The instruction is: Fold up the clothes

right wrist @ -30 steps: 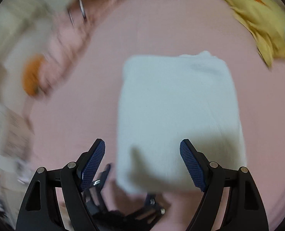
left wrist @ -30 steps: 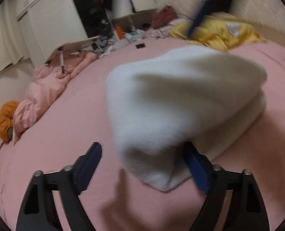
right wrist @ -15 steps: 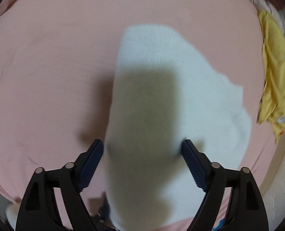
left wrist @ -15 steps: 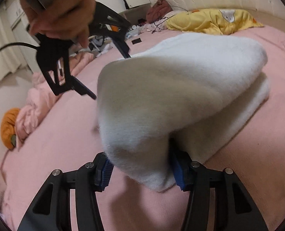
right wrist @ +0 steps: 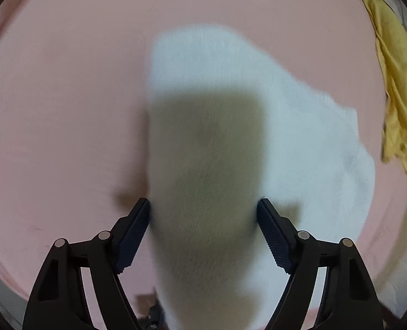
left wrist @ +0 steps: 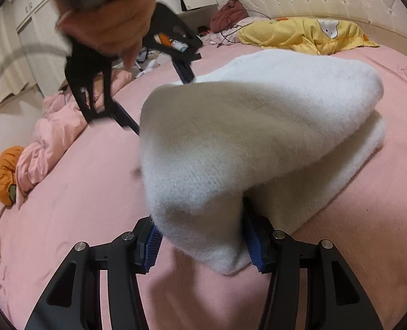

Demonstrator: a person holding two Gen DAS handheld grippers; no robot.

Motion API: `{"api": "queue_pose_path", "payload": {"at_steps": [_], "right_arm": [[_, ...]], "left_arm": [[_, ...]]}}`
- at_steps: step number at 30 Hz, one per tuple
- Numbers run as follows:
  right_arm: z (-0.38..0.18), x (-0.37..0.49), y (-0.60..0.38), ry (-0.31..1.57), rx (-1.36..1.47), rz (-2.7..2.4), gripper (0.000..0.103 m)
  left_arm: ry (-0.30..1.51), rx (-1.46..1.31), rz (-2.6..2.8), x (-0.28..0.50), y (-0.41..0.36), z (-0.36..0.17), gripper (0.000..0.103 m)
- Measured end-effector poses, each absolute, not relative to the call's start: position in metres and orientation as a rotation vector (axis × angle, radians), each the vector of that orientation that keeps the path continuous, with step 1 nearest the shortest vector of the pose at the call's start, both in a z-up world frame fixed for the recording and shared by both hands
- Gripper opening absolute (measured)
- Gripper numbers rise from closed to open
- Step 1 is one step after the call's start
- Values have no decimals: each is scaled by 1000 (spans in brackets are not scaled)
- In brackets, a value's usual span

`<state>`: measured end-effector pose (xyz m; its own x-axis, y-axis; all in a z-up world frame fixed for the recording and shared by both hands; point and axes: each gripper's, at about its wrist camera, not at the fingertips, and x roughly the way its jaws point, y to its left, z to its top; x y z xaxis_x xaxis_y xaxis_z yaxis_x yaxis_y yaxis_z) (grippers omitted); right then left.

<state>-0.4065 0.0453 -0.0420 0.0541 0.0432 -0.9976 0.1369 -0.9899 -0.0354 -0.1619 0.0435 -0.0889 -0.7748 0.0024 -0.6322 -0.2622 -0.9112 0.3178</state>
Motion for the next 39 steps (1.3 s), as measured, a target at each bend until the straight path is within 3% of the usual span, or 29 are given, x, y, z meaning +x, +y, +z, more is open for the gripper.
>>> {"api": "queue_pose_path", "payload": {"at_steps": [4, 6, 9, 12, 25, 30, 31, 33, 39], "right_arm": [[37, -375, 110, -300, 1778, -2293, 80], [59, -346, 149, -425, 1586, -2386, 84], [53, -302, 200, -402, 1475, -2505, 84], [20, -265, 223, -265, 1372, -2587, 84], [-66, -253, 190, 22, 1311, -2741, 84], [-45, -229, 200, -94, 1195, -2824, 84], [-40, -223, 202, -120, 1170, -2840, 85], [-31, -213, 207, -172, 1118, -2870, 85], [1, -177, 218, -297, 973, -2952, 85]], "left_arm": [[555, -990, 2763, -163, 40, -88, 53], [487, -1005, 2747, -166, 33, -87, 54], [310, -1046, 2703, -173, 16, -87, 59], [245, -1065, 2694, -177, 10, -89, 63], [235, -1102, 2673, -166, 23, -92, 64], [232, -1105, 2680, -162, 24, -93, 66], [235, -1111, 2689, -163, 24, -93, 69], [229, -1138, 2710, -166, 21, -94, 85], [117, -1238, 2669, -170, 7, -79, 88]]}}
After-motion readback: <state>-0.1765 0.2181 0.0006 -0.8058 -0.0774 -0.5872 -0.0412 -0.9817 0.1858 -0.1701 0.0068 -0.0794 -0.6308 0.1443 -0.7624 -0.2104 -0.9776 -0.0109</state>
